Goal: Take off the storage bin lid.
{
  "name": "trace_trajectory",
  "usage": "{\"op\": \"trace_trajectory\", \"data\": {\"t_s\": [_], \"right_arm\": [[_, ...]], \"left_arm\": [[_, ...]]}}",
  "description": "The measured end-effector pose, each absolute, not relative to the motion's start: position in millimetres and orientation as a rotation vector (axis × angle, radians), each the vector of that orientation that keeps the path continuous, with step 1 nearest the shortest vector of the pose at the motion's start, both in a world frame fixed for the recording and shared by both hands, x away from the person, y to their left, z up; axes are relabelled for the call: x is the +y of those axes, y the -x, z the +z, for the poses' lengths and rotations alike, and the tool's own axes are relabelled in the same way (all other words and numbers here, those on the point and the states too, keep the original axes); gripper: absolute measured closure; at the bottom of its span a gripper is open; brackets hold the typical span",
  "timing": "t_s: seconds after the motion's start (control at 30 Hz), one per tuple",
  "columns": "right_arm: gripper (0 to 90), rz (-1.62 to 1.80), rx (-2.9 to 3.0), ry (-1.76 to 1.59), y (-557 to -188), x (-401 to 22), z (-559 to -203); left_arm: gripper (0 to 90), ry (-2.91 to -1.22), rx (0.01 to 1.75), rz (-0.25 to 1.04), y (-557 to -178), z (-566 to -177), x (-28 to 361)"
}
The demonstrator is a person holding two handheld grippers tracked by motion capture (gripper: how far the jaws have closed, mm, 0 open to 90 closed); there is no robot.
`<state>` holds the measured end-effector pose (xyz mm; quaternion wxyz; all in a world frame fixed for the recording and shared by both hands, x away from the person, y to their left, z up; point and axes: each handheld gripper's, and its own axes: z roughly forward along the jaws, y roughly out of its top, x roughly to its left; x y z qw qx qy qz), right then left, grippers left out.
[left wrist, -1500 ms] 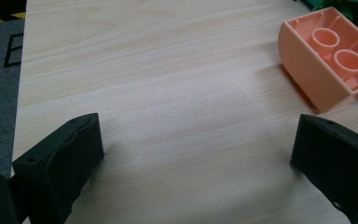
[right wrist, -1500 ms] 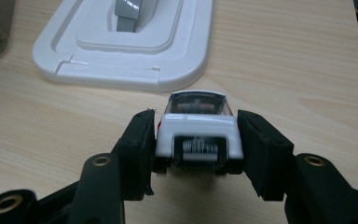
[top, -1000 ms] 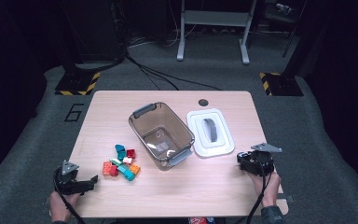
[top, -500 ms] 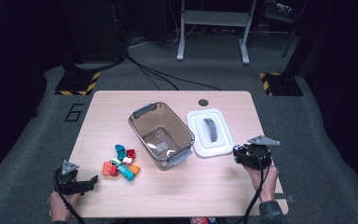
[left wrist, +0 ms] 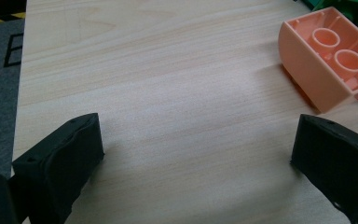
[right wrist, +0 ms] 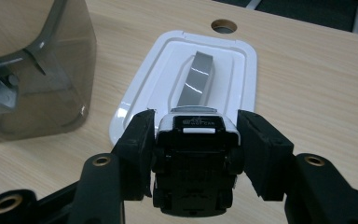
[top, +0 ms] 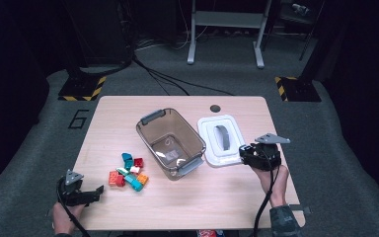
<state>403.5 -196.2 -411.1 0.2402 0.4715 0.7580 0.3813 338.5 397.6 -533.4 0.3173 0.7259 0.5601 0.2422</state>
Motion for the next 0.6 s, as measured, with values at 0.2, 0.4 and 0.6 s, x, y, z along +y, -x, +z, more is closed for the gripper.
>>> {"op": "trace_trajectory", "data": {"t_s": [0.2,0.4,0.6], "right_arm": [[48.4,1.068,2.09,-1.259,-409.5,-183.8,-402.1],[48.4,1.089,2.106,-1.229,-415.2,-170.4,-394.5],[48.4,1.117,2.112,-1.192,-420.8,-157.3,-384.2]], "left_arm": [[1.6,-1.91,1.474,0.637,-338.5,-533.4,397.6],[1.6,-1.911,1.474,0.637,-338.6,-533.4,397.6],[1.6,-1.91,1.475,0.638,-338.6,-533.4,397.6]]}}
